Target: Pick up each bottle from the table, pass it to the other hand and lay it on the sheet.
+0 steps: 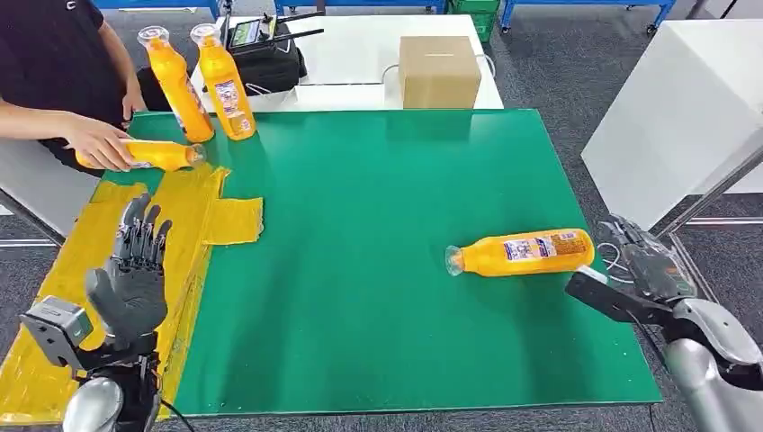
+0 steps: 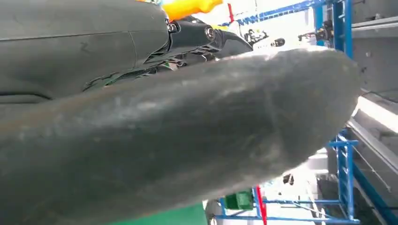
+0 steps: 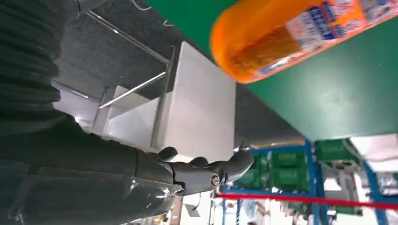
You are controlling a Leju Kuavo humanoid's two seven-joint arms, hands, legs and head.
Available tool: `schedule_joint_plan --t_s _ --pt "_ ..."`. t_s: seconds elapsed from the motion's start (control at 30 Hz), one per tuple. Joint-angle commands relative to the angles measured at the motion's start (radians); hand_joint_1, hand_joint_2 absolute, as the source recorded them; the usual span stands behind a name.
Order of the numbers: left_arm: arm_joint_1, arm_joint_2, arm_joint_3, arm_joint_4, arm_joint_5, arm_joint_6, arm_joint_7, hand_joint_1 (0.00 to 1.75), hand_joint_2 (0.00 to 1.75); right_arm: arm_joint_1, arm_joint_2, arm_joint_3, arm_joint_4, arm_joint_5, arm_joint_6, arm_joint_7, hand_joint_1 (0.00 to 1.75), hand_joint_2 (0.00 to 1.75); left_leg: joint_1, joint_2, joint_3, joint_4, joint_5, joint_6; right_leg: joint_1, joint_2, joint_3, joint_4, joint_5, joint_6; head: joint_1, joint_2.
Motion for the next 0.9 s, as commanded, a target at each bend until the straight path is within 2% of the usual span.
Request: schedule_joint_plan --t_s 0.03,0.13,0.2,0.57,0.9 --pt "-0.044 0.028 -0.030 0.074 0.011 0.003 0.007 0.00 0.00 -0.206 0.015 0.184 0.259 -0.006 0.019 0.009 0.00 1.75 0.001 0.002 0.004 -0.002 -0.001 -0.001 0.001 0.001 0.003 -0.002 0.000 -0.001 0.000 0.000" --pt "-0.042 0.028 -0.030 0.074 0.011 0.003 0.007 0.00 0.00 -0.202 0.011 0.184 0.260 -0.005 0.018 0.008 0.00 1.75 0.002 0.003 0.007 -0.003 -0.002 -0.002 0.002 0.001 0.007 -0.004 -0.001 -0.002 0.000 0.000" --pt "-0.043 0.029 -0.031 0.073 0.015 0.002 0.007 0.00 0.00 -0.211 0.007 0.198 0.262 -0.010 0.022 0.013 0.00 1.75 0.001 0.000 0.002 -0.001 -0.001 -0.001 0.001 0.000 0.003 -0.002 -0.001 -0.001 0.000 0.000" --pt "-0.070 0.037 -0.038 0.095 0.052 -0.004 0.010 0.00 0.00 -0.394 0.050 0.357 0.463 -0.014 0.070 0.014 0.00 1.75 0.001 0.003 0.002 -0.001 -0.001 -0.001 0.001 0.003 0.002 -0.001 0.001 -0.001 0.000 0.000" --pt "-0.075 0.039 -0.037 0.101 0.061 -0.005 0.009 0.00 0.00 -0.418 0.054 0.398 0.501 -0.014 0.086 0.009 0.00 1.75 0.001 0.001 0.002 -0.001 -0.001 -0.001 0.001 0.001 0.003 -0.001 0.000 -0.001 0.000 0.000"
